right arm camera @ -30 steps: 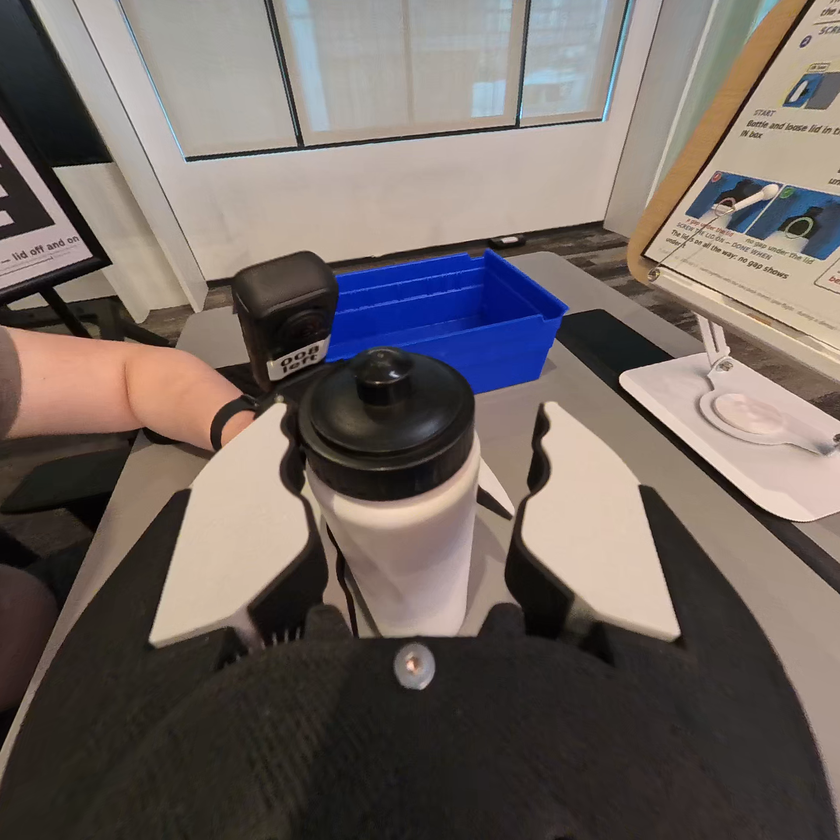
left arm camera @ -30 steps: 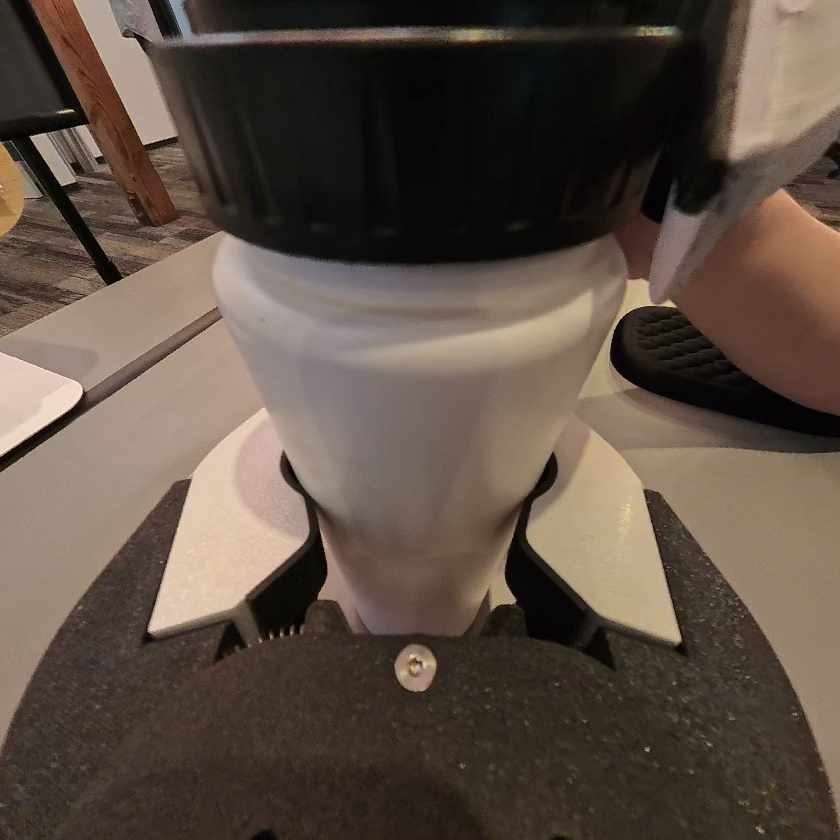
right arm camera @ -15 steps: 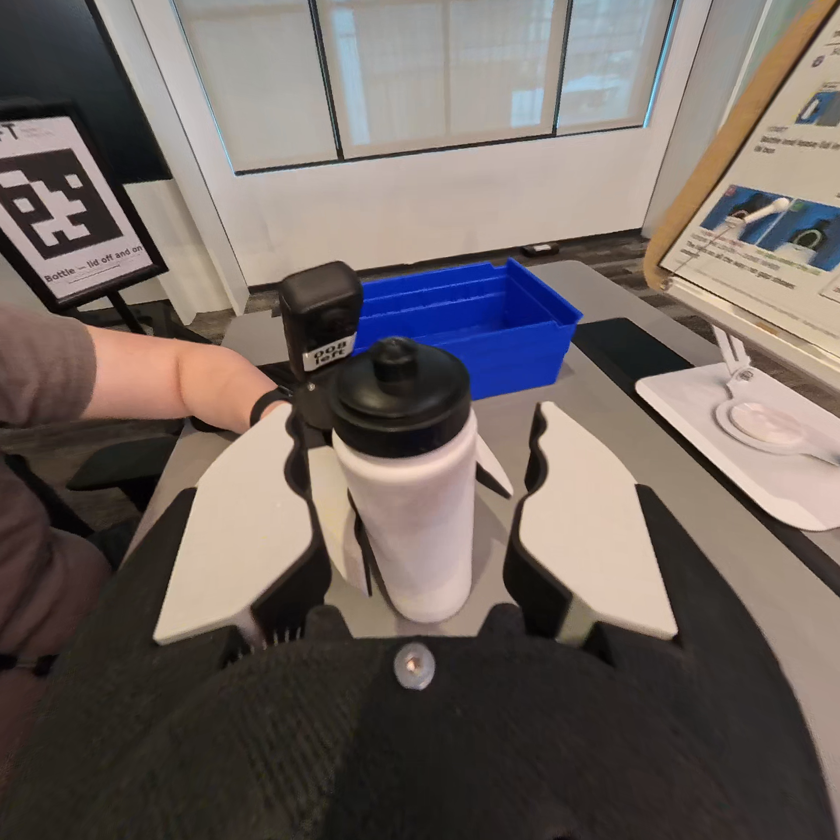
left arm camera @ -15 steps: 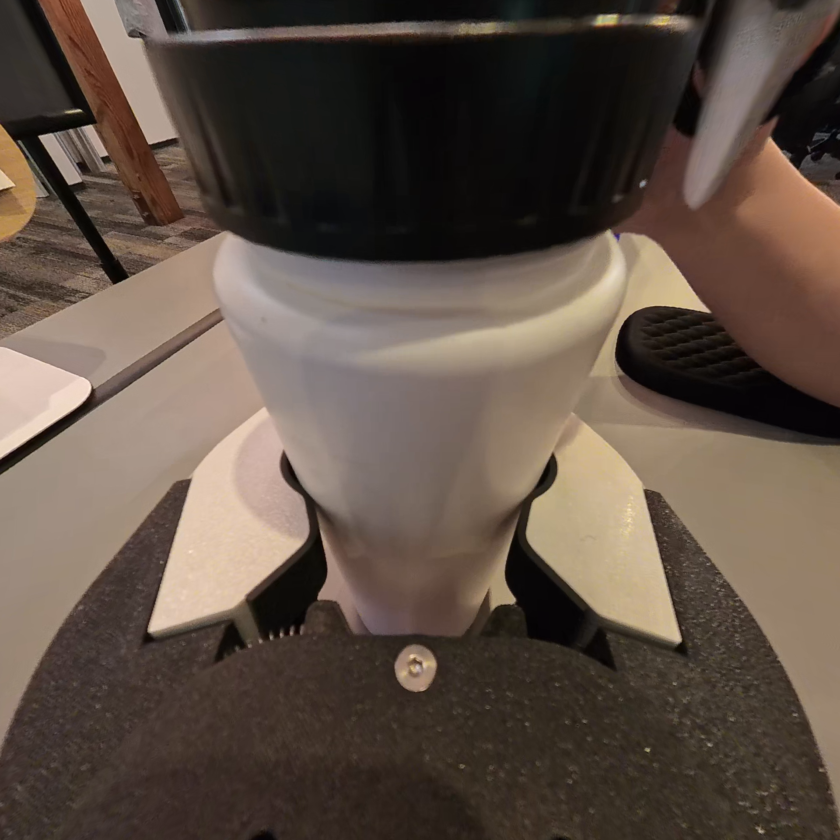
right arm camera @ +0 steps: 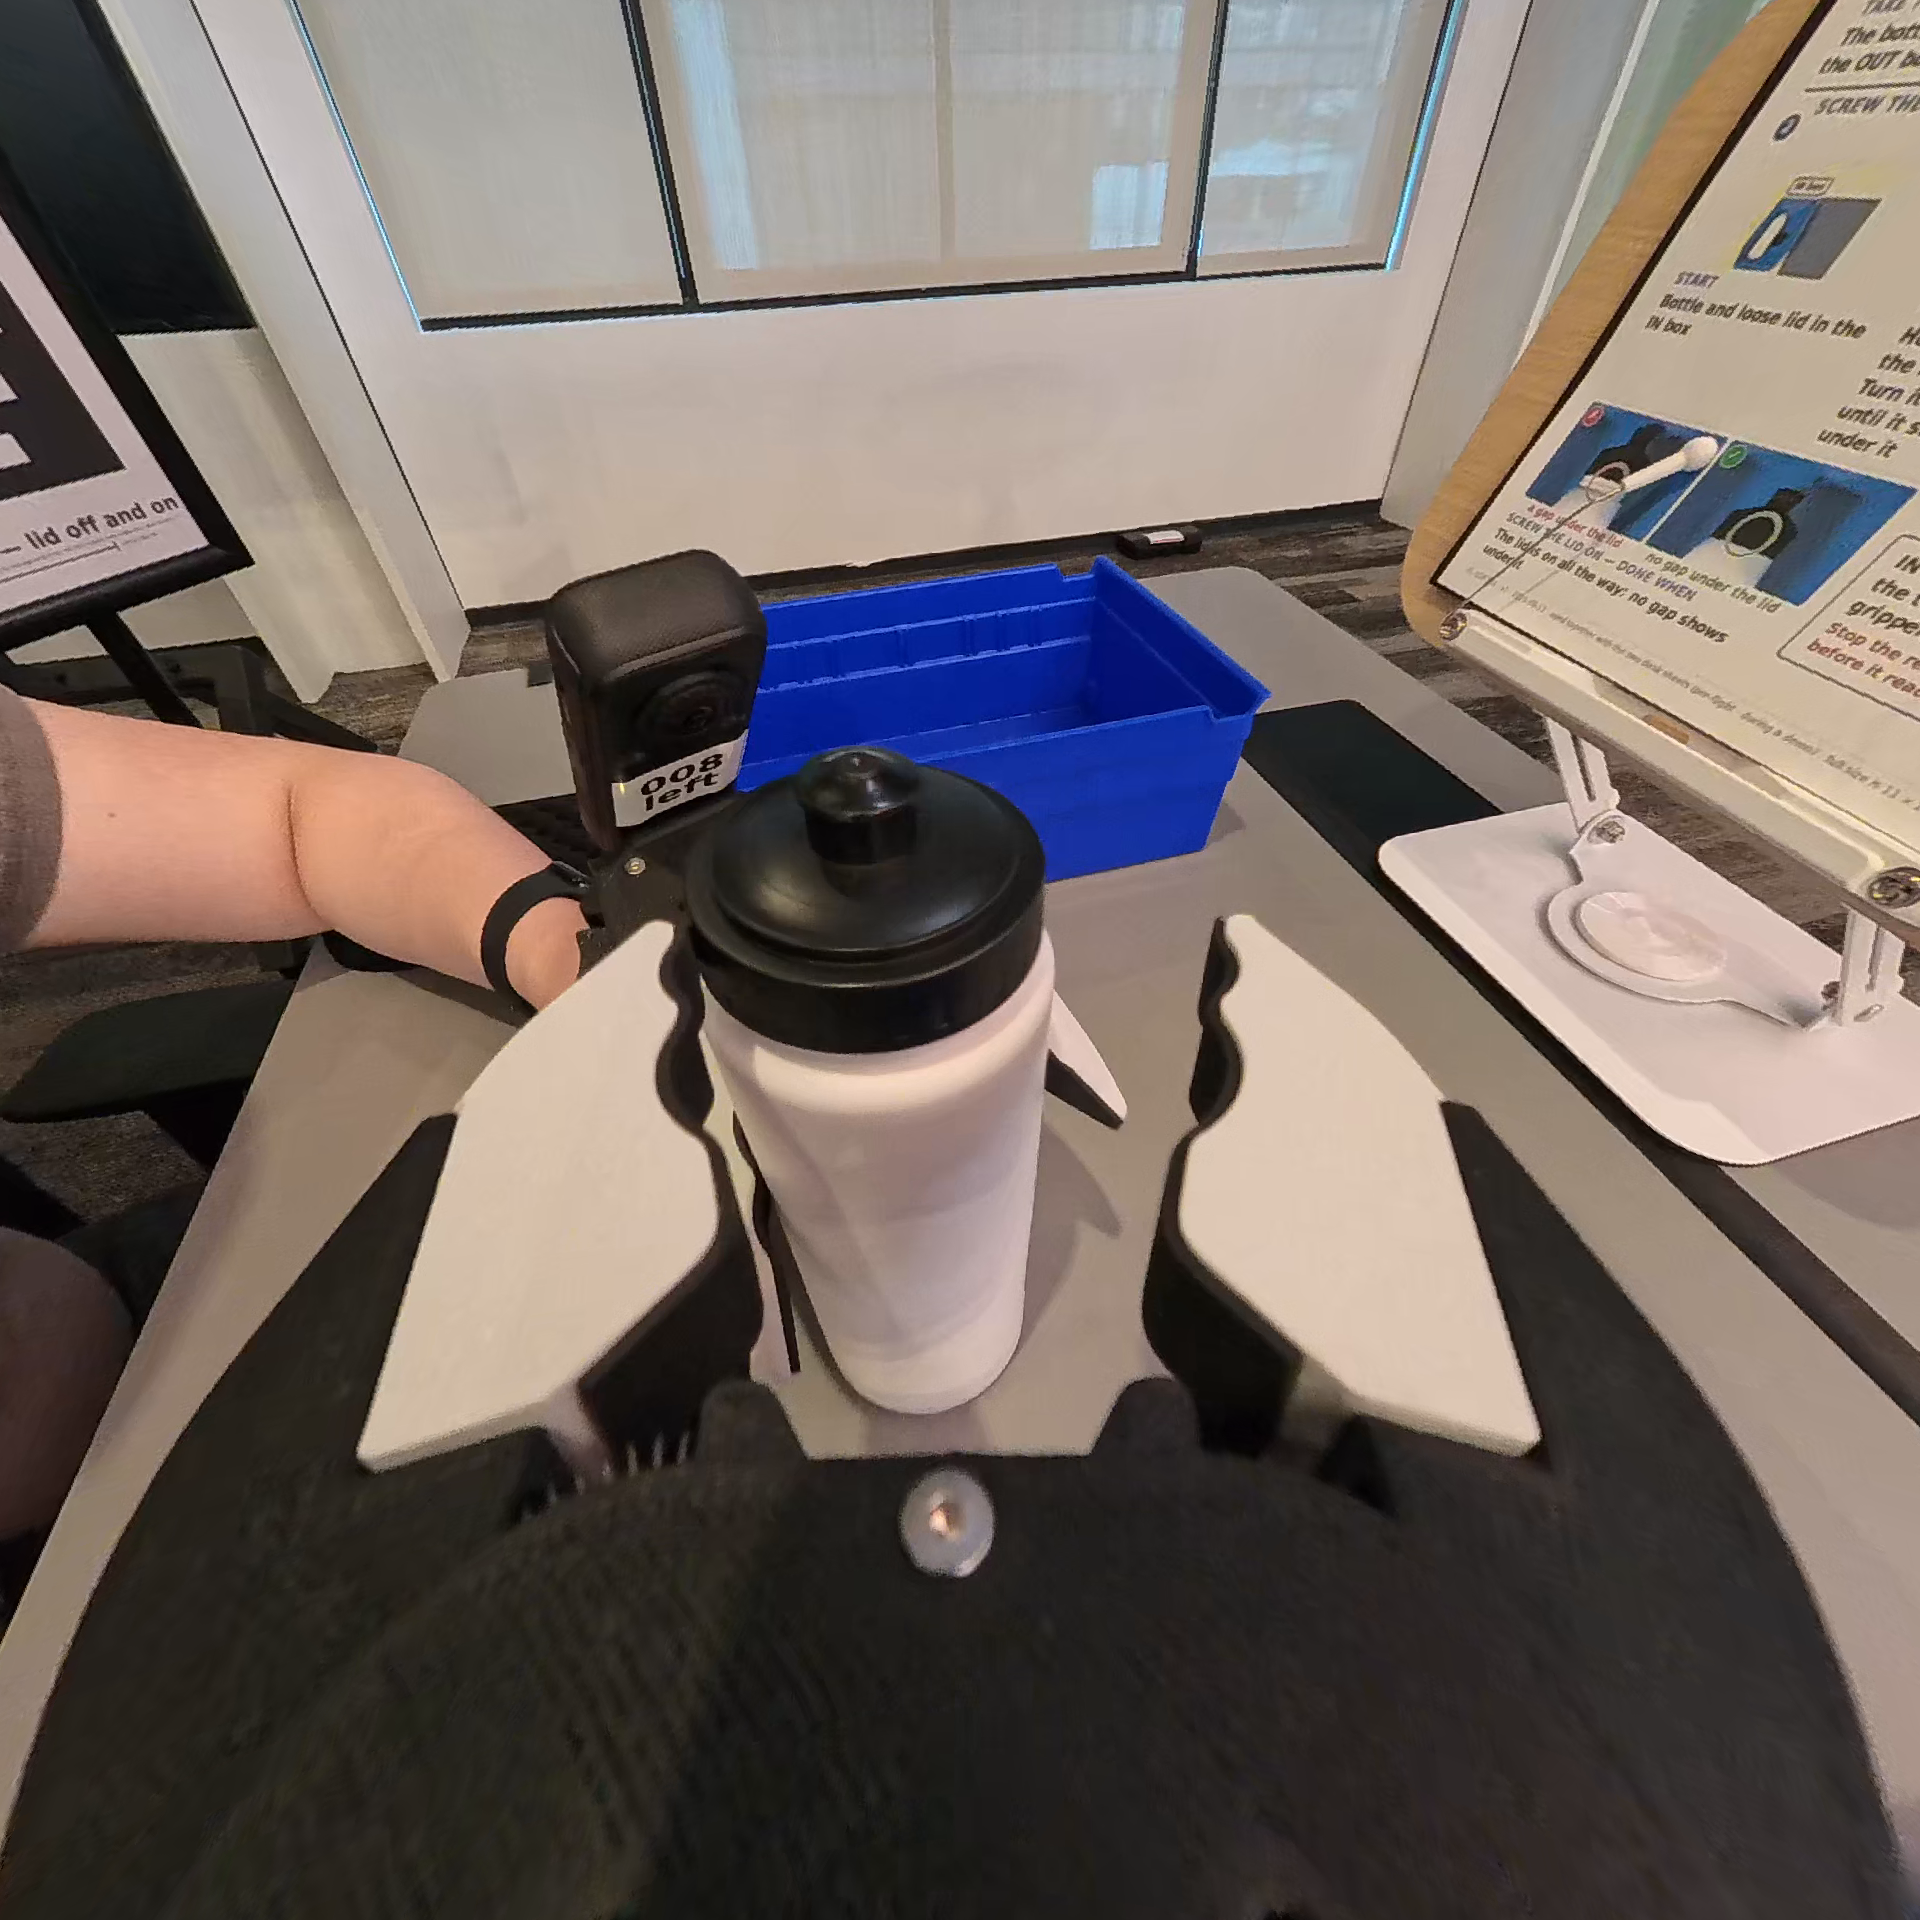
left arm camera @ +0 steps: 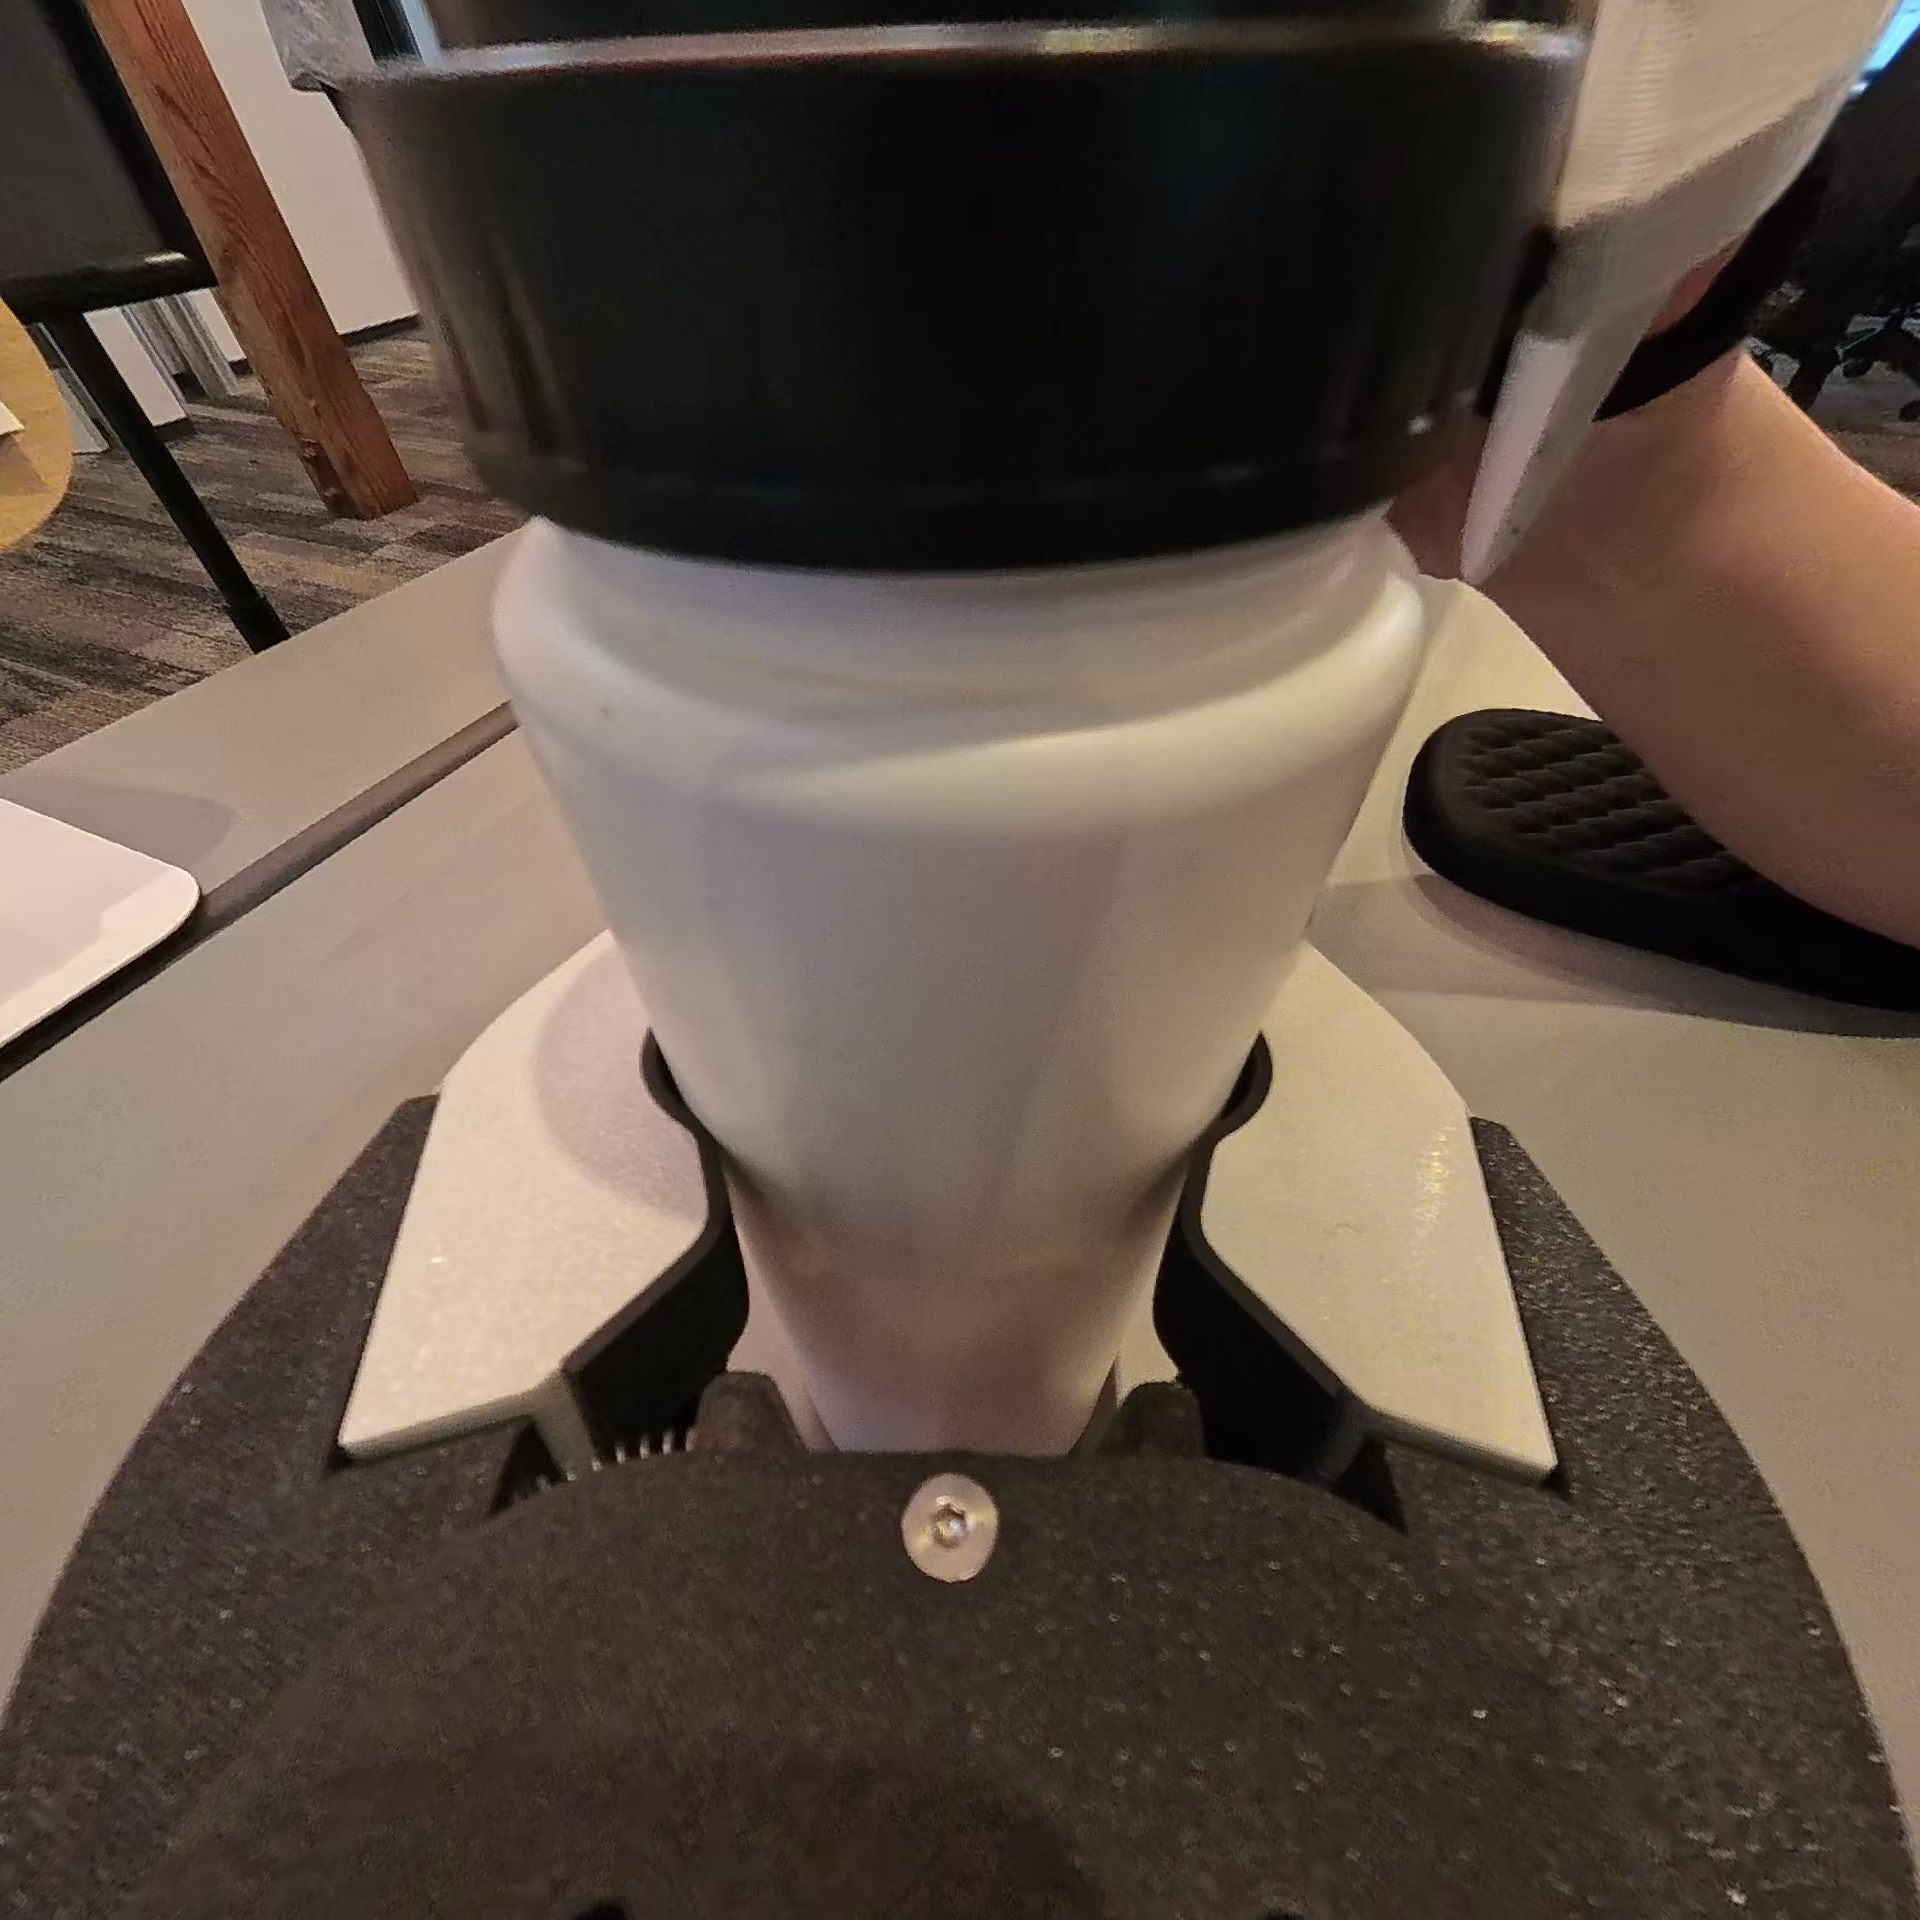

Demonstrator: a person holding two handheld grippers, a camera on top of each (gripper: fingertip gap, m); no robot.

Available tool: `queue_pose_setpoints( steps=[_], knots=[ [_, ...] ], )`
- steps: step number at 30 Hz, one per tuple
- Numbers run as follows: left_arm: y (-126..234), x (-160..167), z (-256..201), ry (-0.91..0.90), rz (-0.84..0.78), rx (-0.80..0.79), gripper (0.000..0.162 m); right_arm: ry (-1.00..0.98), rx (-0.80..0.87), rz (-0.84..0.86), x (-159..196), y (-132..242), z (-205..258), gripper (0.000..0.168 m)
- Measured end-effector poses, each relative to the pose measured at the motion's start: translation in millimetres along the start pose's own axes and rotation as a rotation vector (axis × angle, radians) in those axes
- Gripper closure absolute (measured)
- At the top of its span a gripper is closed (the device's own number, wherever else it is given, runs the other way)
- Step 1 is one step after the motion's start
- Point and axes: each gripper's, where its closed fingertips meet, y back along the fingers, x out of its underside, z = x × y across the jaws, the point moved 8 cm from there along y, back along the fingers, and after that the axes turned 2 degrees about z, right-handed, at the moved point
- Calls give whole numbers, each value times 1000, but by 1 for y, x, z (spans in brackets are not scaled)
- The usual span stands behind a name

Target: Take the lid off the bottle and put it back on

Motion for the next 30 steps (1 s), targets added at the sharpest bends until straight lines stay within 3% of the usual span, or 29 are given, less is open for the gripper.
queue_pose_setpoints(
  steps=[4, 8, 13, 16, 18, 26, 28, 30],
  knots=[
    [1, 0, 2, 15, -5, -4, 62, -10, 12, -1, 1, 8, -7, 77],
    [4, 2, 1, -6, 2, -6, 62, -42, 41, -44, 2, 21, -19, 95],
    [3, 0, 0, -3, 6, -5, 62, -52, -118, -129, -11, 24, -2, 89],
    [2, 1, -1, -3, 2, -6, 62, -9, -94, -35, -5, 1, 10, 81],
    [2, 1, -2, -5, 2, -1, 62, 18, -32, -5, -1, -9, 11, 85],
    [2, 0, 0, 15, -2, 8, 62, -6, -28, -7, 0, 6, -2, 85],
    [4, 0, 3, 37, -10, 9, 62, -17, 15, -22, 1, 13, -10, 92],
    [5, 1, 2, -2, 3, 9, 62, -42, 67, -47, 2, 22, -21, 109]
  ],
)
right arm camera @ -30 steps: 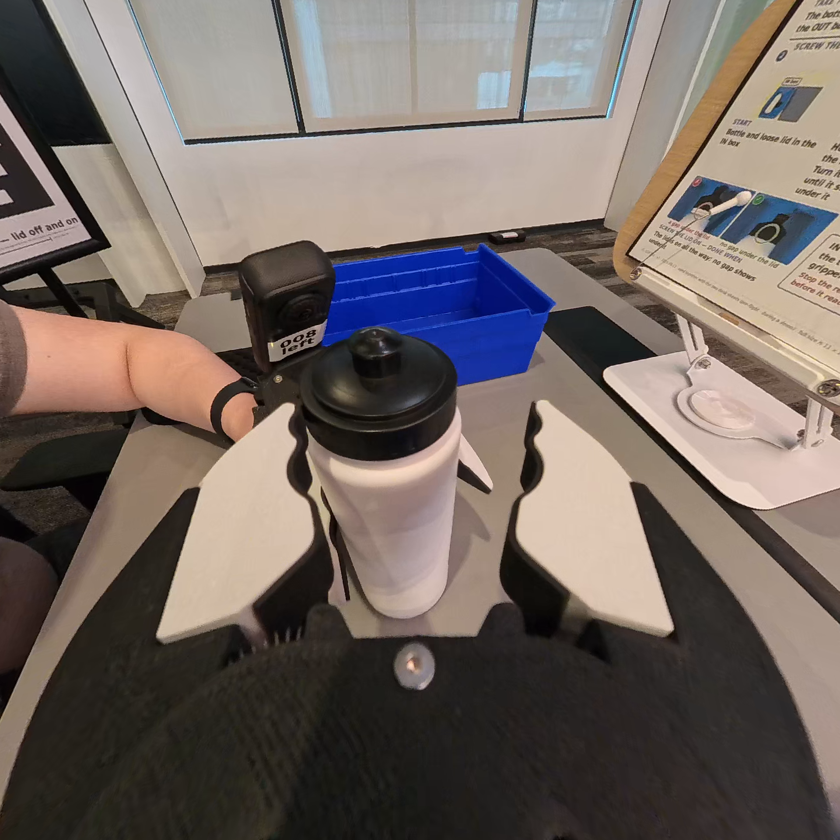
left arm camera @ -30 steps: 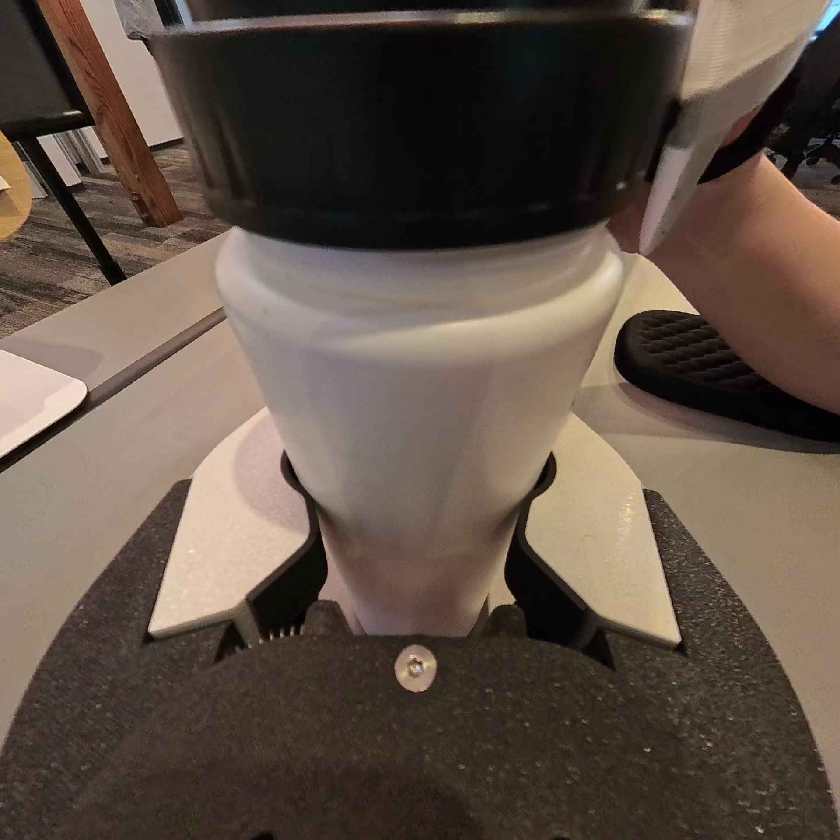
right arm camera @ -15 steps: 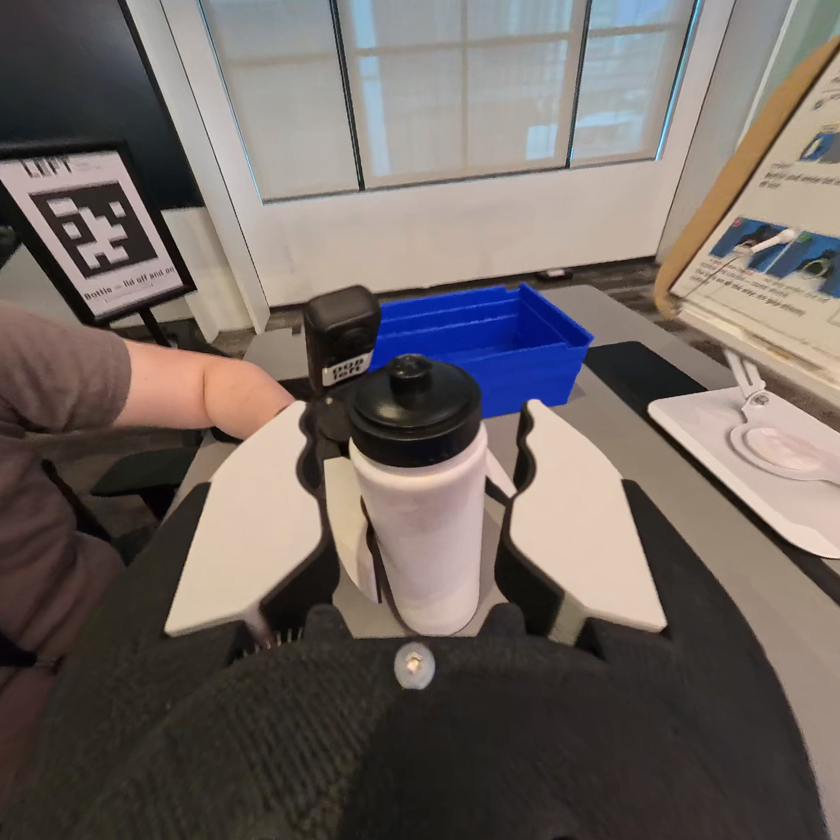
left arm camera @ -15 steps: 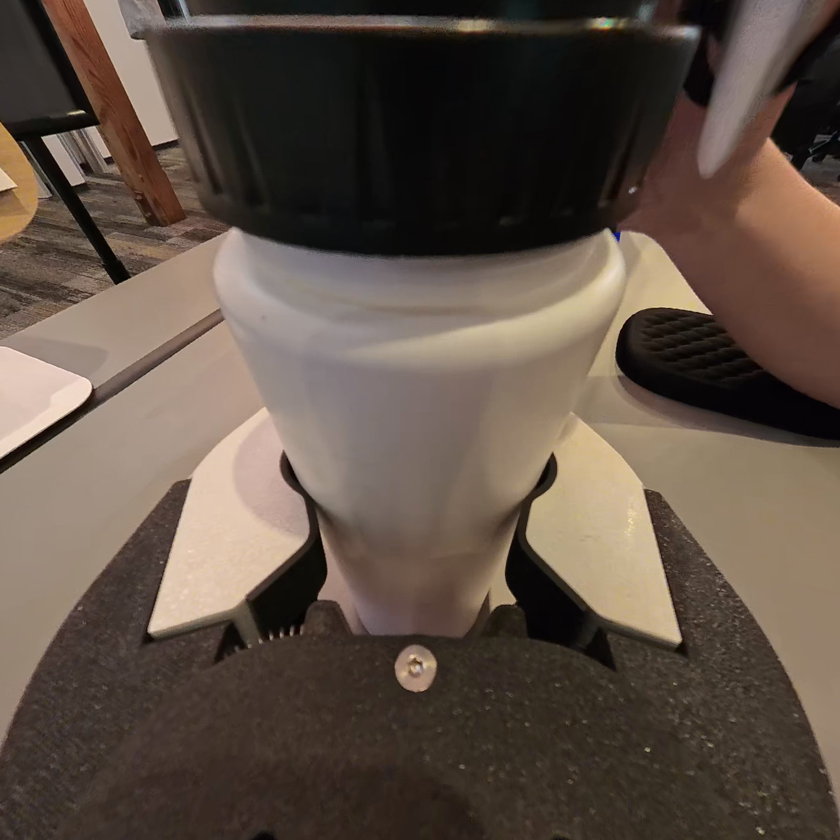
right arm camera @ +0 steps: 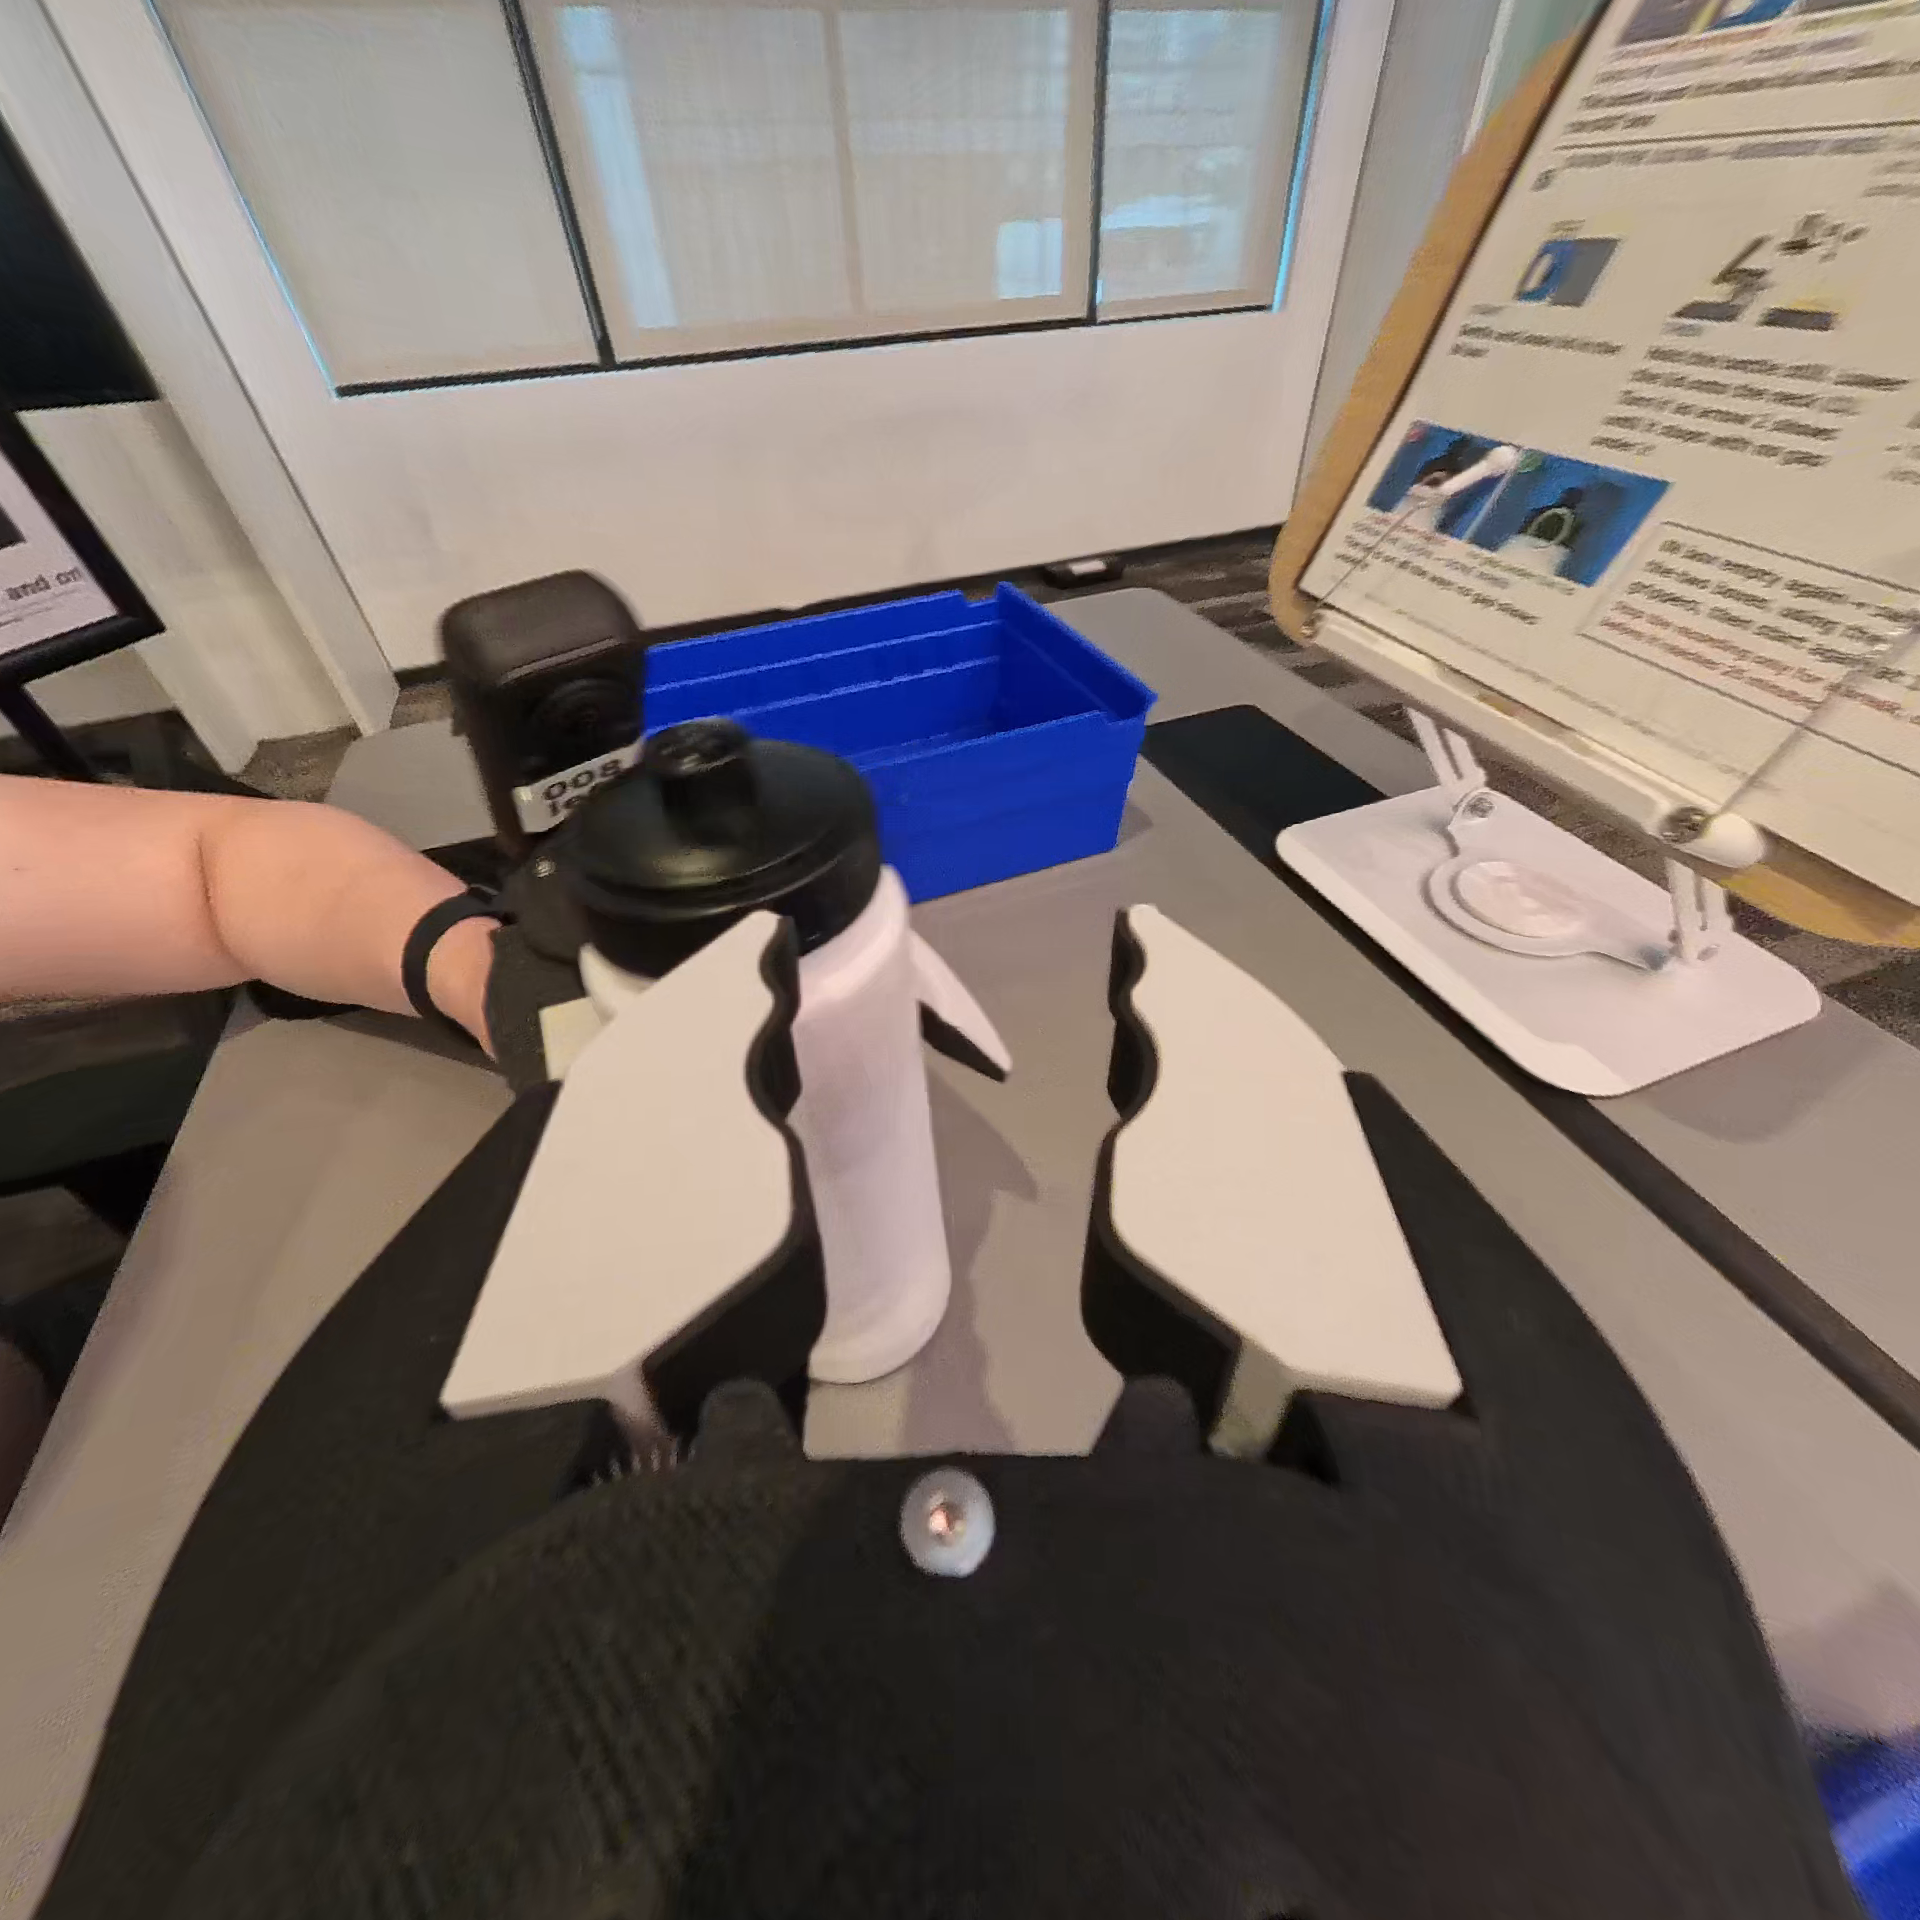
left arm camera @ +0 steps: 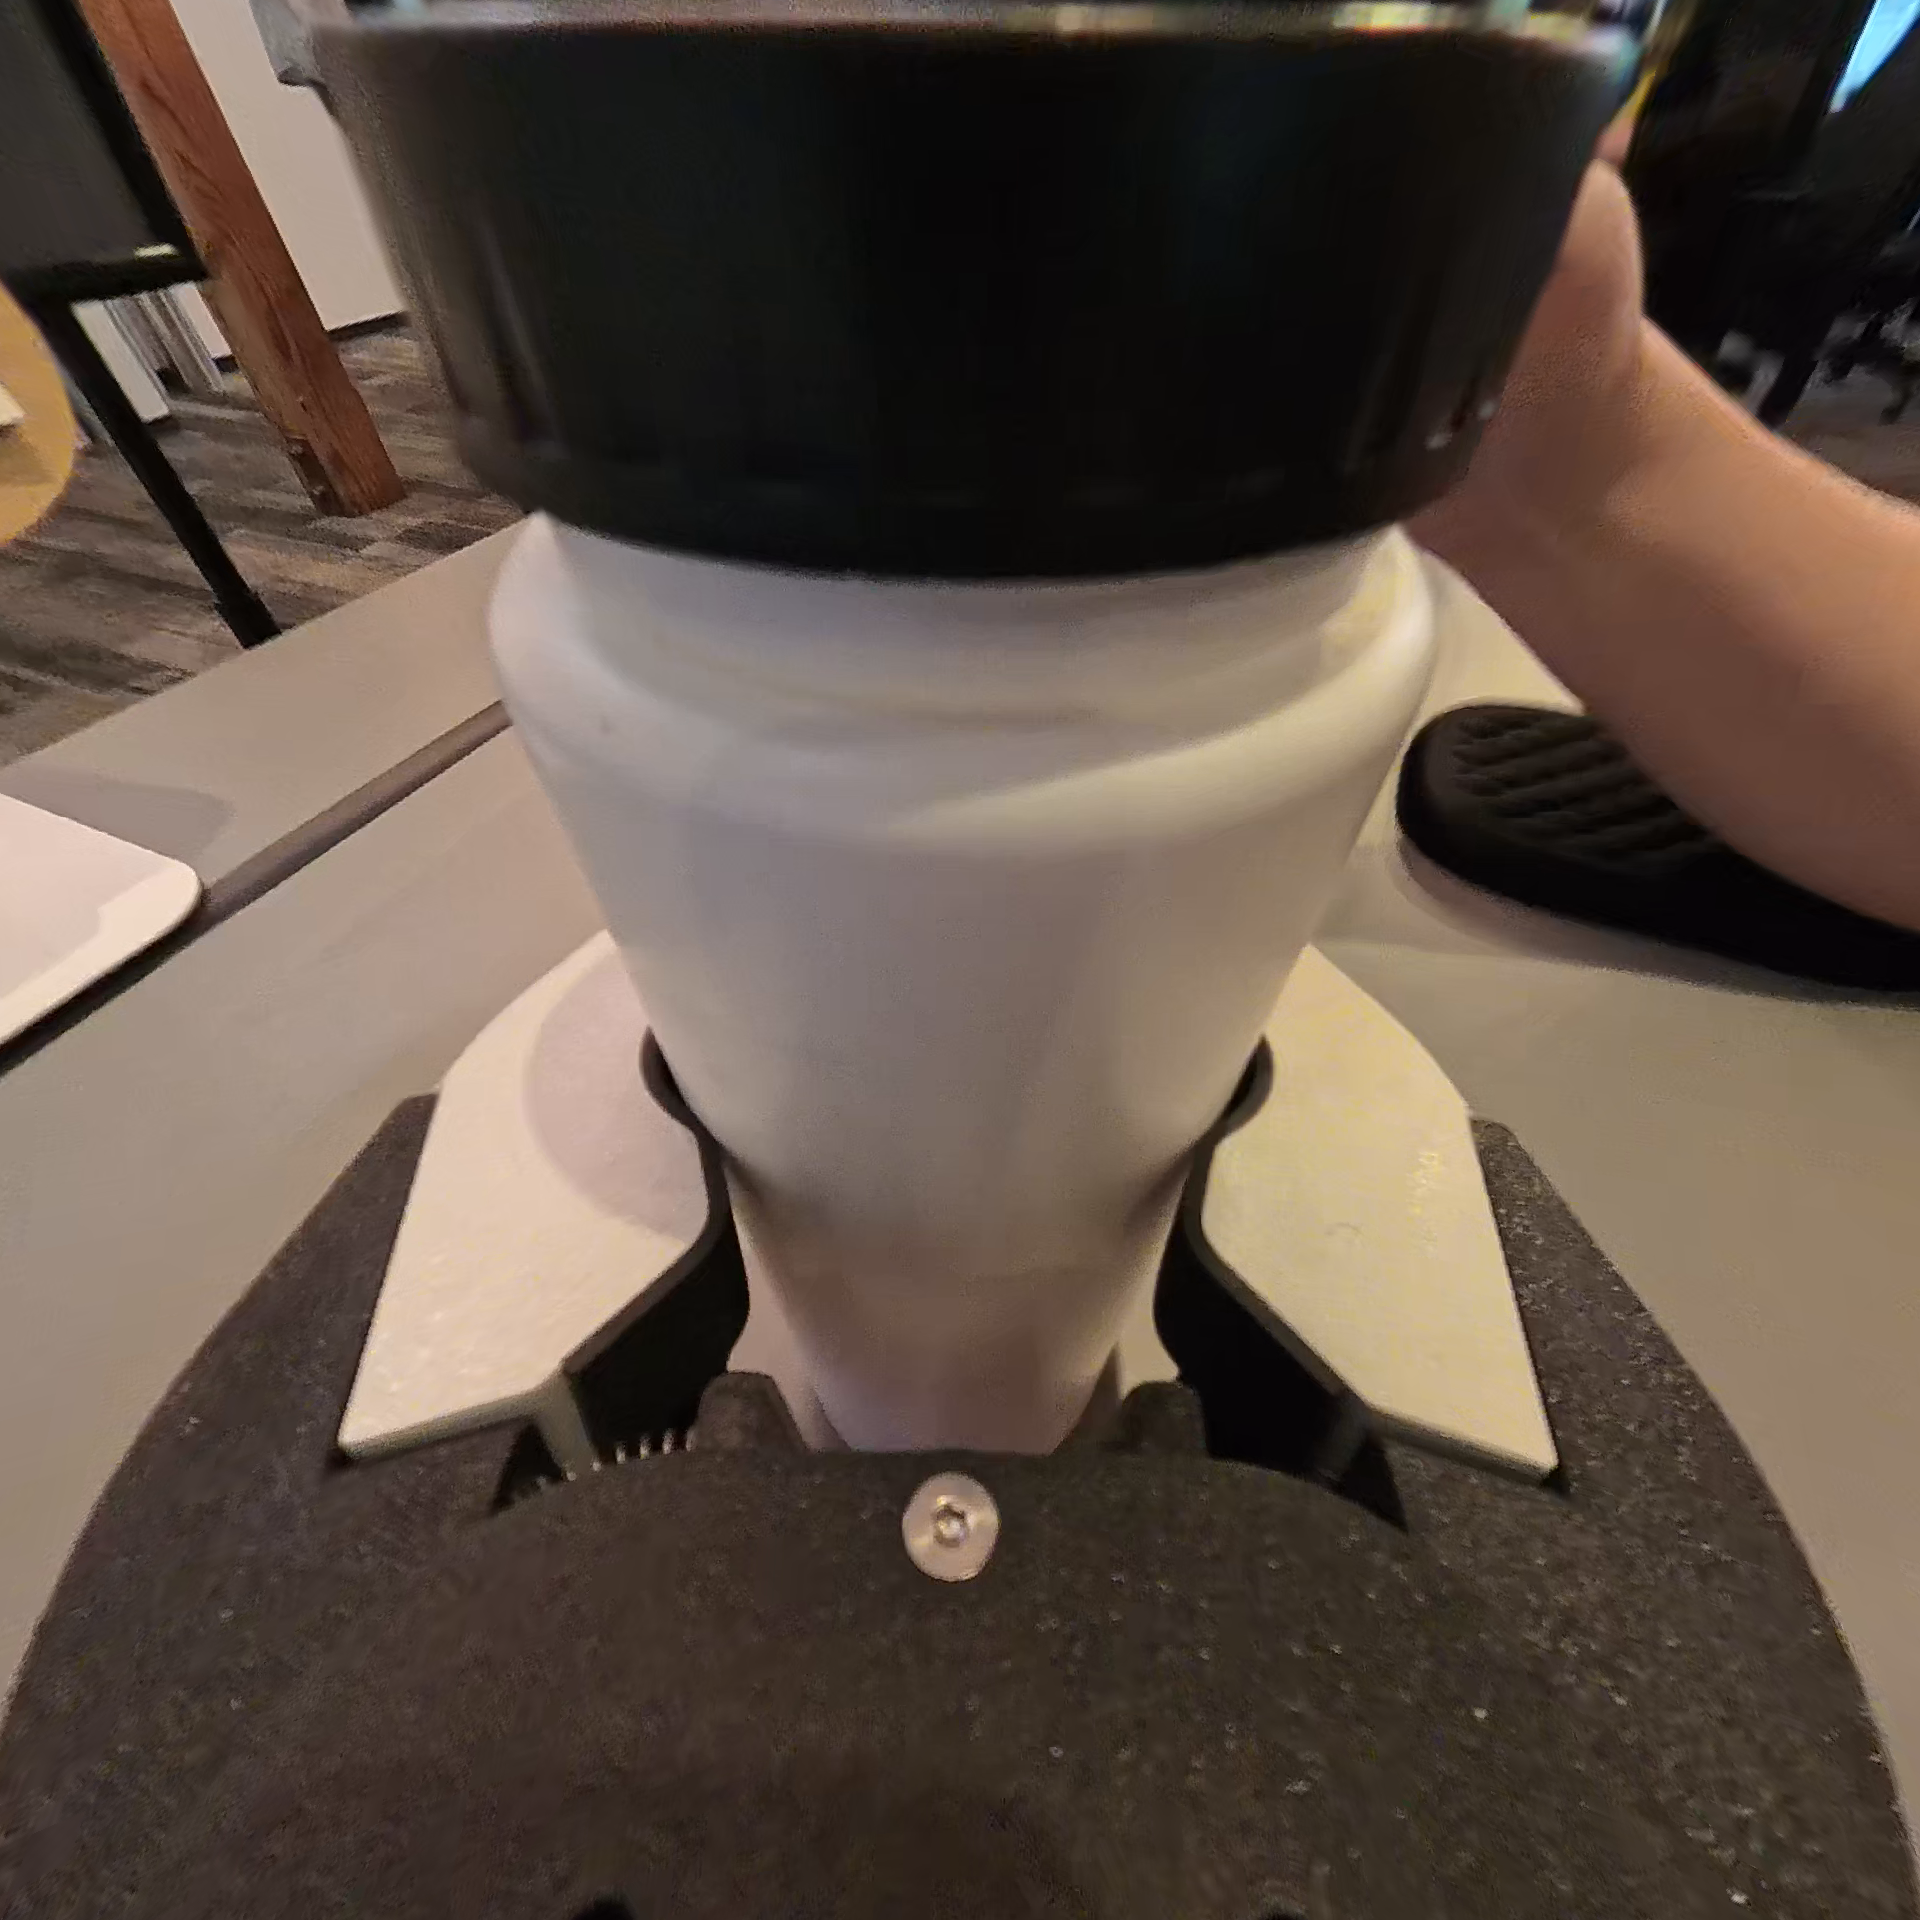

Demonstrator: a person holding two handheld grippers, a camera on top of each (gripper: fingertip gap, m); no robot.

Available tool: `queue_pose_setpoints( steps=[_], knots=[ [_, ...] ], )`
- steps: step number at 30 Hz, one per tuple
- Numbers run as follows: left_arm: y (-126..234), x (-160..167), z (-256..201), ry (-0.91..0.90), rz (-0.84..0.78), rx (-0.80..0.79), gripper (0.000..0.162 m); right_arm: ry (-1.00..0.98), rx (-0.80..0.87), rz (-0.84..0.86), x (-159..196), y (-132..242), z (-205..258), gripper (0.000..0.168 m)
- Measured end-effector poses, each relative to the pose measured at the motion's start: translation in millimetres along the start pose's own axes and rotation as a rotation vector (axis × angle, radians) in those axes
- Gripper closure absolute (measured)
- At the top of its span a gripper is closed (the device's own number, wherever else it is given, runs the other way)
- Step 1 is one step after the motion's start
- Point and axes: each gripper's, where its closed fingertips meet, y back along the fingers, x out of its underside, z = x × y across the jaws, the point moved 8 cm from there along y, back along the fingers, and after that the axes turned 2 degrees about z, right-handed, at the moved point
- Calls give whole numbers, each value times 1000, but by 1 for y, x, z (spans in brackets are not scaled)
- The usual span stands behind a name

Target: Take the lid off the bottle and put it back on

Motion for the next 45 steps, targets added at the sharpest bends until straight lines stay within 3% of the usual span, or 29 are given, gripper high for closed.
queue_pose_setpoints(
  steps=[5, 9, 12, 19, 22, 26, 30, 34, 45],
  knots=[
    [-3, -1, -2, -4, 2, -5, 62, -16, -182, -65, -11, 7, 15, 94],
    [-3, -1, -2, -4, -1, -9, 62, 33, -181, 22, -7, -13, 32, 77],
    [-3, -1, -2, -3, -1, -7, 62, 53, -102, 57, 0, -29, 33, 81],
    [-2, -2, 2, 32, -7, -3, 62, 2, -79, 35, 2, -12, 12, 84],
    [0, 0, 1, -9, 1, -9, 62, -19, 11, 2, 3, 1, -4, 108],
    [-3, -1, -4, -4, 4, -1, 62, -66, -173, -88, -8, 8, 7, 96],
    [-3, -1, -3, -6, 1, -5, 62, 7, -195, 6, -6, -15, 31, 76],
    [-3, -1, -4, -6, 3, -3, 62, 40, -81, 30, 0, -36, 37, 77],
    [-3, -2, -1, 10, 3, -3, 62, 4, -96, 45, 1, -12, 15, 78]
  ],
)
